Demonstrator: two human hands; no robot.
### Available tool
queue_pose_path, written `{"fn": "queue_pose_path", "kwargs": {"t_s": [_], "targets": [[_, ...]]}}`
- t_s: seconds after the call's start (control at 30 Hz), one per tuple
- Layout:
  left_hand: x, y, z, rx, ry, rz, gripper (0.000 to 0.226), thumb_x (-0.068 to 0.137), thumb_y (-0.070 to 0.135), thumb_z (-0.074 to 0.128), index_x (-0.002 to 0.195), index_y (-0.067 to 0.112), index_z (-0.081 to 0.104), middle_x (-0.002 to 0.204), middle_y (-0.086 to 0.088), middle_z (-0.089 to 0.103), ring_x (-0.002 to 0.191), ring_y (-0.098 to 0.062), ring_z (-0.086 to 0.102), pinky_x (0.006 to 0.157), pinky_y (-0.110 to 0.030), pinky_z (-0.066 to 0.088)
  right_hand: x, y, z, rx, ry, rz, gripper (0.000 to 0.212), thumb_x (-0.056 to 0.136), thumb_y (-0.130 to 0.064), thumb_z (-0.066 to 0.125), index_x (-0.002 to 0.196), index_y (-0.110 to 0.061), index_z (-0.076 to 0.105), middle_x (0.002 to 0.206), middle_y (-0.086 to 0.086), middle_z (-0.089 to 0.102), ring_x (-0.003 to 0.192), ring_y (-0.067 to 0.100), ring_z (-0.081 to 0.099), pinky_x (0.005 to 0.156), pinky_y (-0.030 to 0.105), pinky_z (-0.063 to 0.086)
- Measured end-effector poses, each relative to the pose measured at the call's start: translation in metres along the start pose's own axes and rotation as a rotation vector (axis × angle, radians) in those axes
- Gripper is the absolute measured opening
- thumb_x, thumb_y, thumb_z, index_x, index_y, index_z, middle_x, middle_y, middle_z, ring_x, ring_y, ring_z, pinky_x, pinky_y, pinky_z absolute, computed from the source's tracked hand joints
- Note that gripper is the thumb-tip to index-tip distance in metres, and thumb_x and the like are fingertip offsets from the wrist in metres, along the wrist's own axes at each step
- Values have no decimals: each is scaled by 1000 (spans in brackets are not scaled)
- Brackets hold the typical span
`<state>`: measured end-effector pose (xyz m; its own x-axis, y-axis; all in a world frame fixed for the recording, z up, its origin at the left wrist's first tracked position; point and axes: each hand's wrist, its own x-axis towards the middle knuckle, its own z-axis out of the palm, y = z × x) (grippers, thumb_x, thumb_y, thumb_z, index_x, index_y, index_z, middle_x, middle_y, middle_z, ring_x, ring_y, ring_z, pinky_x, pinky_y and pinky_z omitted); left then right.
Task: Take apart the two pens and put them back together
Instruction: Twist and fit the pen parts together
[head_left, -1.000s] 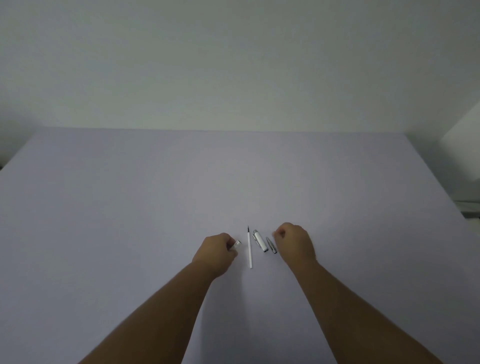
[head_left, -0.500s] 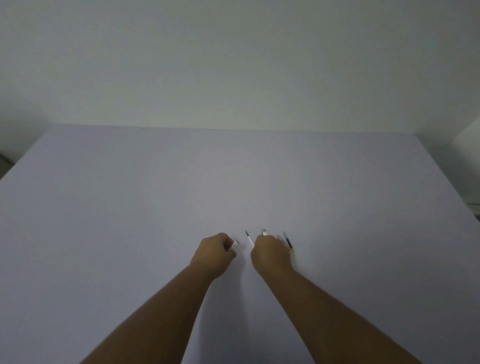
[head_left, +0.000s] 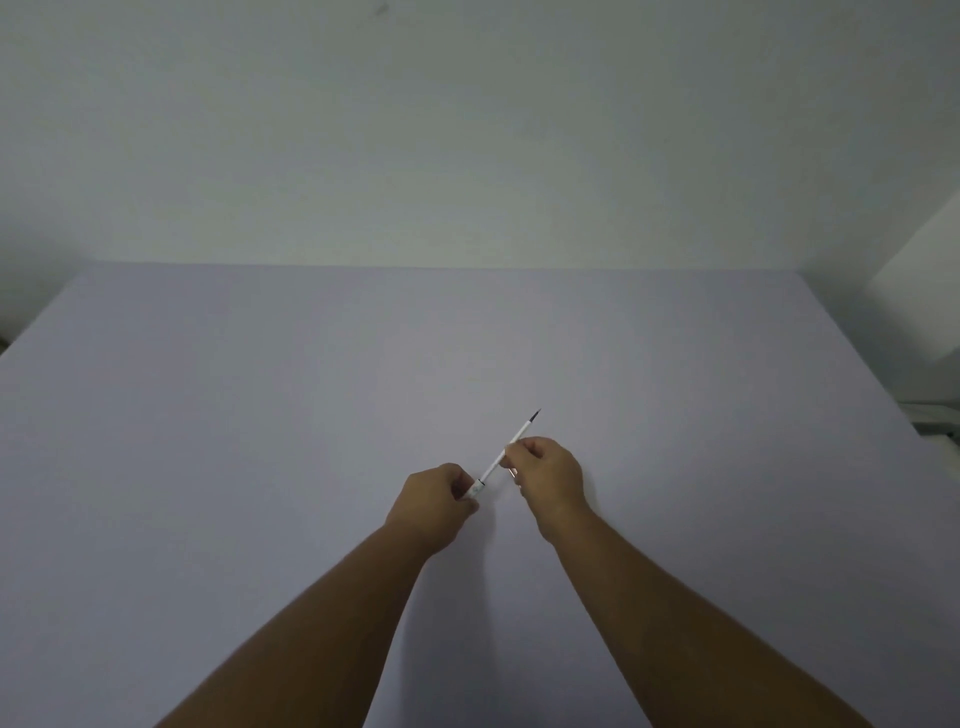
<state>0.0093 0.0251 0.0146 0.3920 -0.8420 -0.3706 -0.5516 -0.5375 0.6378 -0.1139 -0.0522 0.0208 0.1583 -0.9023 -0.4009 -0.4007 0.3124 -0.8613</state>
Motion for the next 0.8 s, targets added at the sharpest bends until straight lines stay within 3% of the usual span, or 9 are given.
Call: {"fn": "queue_pose_path", "kwargs": {"t_s": [0.2,0.33,0.5,0.67,0.8], "targets": [[-2,6,1,-54,8,9,7,81,21,67,79,21,60,79,3,60,62,-8,50,53,-19,39,-5,3,-4,12,-67,-33,16,77,-22,62,61,-21,63,58,-5,54,56,14,44,59,31,40],[-3,8,0,-47,4,30,5,81,20,67,83,18,62,85,-1,64,65,-13,52,55,-20,40,-2,2,-10,41,-89,-34,19,79,-32,68,62,-24,64,60,-7,57,57,10,48,59,24,40],[-3,12,0,-59,-11,37,8,81,19,67,88,15,65,92,-5,68,70,-17,54,60,-25,43,3,-5,-21,188,-48,-35,20,82,-24,66,62,-21,63,53,-10,58,41,5,45,44,19,40],[-3,17,4,-70,-19,68,5,82,21,66,86,19,63,87,1,65,65,-11,53,56,-20,41,-1,-1,-21,13,-192,-68,15,79,-28,69,65,-23,67,67,-6,64,65,13,54,64,30,45],[-2,17,5,-63,-24,56,5,82,21,65,84,21,60,88,1,64,71,-15,55,56,-20,41,5,-3,-28,50,-186,-12,21,79,-38,69,69,-20,68,67,-4,64,54,11,51,58,27,42]]}}
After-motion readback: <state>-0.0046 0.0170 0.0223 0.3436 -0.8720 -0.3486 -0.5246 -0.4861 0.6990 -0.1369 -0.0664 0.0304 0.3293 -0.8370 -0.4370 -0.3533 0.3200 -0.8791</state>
